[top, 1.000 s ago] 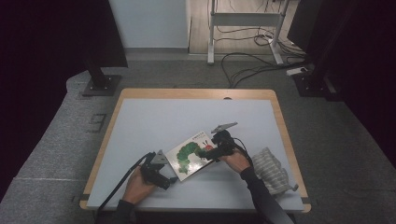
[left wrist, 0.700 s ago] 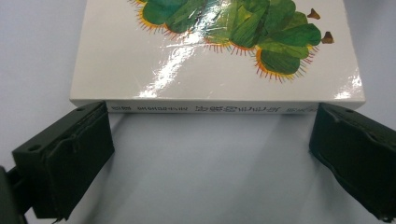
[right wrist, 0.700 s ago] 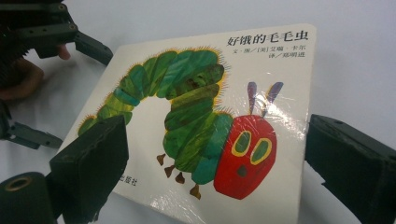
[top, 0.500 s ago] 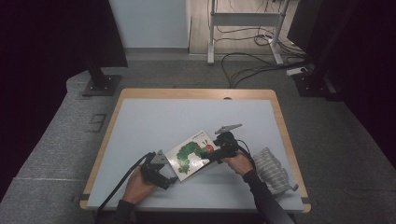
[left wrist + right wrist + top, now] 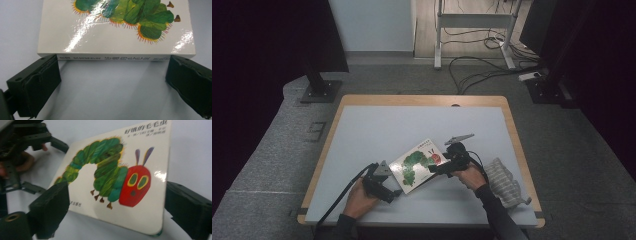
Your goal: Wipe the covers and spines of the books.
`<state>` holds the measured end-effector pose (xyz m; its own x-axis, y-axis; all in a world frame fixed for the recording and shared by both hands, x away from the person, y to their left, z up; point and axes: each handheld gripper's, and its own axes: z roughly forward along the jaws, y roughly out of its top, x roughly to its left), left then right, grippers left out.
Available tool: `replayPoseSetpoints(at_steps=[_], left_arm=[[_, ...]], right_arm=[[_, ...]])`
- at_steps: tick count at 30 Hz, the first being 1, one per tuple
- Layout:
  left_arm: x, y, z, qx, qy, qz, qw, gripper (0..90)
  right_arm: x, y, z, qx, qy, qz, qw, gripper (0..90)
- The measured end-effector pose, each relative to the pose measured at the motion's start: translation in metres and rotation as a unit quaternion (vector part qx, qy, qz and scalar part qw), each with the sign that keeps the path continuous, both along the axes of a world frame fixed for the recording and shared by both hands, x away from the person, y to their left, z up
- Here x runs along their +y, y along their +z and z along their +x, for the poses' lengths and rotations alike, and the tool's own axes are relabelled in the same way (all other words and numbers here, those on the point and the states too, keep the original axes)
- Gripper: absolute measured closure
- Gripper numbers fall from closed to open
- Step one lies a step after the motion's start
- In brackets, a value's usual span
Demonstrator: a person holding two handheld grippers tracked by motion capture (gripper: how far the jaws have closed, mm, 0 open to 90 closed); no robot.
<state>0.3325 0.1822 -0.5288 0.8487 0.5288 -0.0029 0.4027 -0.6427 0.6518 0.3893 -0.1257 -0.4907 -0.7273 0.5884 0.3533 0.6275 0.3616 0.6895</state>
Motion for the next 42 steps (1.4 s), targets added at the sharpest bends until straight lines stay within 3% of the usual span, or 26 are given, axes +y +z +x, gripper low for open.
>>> replayPoseSetpoints(at_steps=[6, 13, 21, 27, 36, 42], left_arm=[[0.0, 0.0, 0.0, 0.0, 0.0, 0.0, 1.0, 0.0], [0.0, 0.0, 0.0, 0.0, 0.0, 0.0, 1.0, 0.0], [0.0, 0.0, 0.0, 0.001, 0.002, -0.001, 1.0, 0.0], [0.0, 0.0, -0.001, 0.002, 0.008, 0.001, 1.0, 0.0], [0.0, 0.002, -0.003, 0.007, 0.029, 0.001, 0.9995, 0.0], [0.005, 0.006, -0.001, 0.012, 0.04, -0.007, 0.9991, 0.0]], right_arm=[[-0.001, 0.003, 0.002, -0.005, 0.005, -0.001, 1.0, 12.4], [0.008, 0.008, 0.012, -0.023, 0.031, -0.029, 0.9988, 12.7], [0.02, 0.015, 0.028, -0.04, 0.077, -0.071, 0.9937, 15.4], [0.028, 0.018, 0.038, -0.046, 0.093, -0.104, 0.9892, 23.1], [0.026, 0.023, 0.04, -0.048, 0.102, -0.108, 0.9877, 32.9], [0.024, 0.021, 0.036, -0.048, 0.098, -0.111, 0.9878, 34.2]])
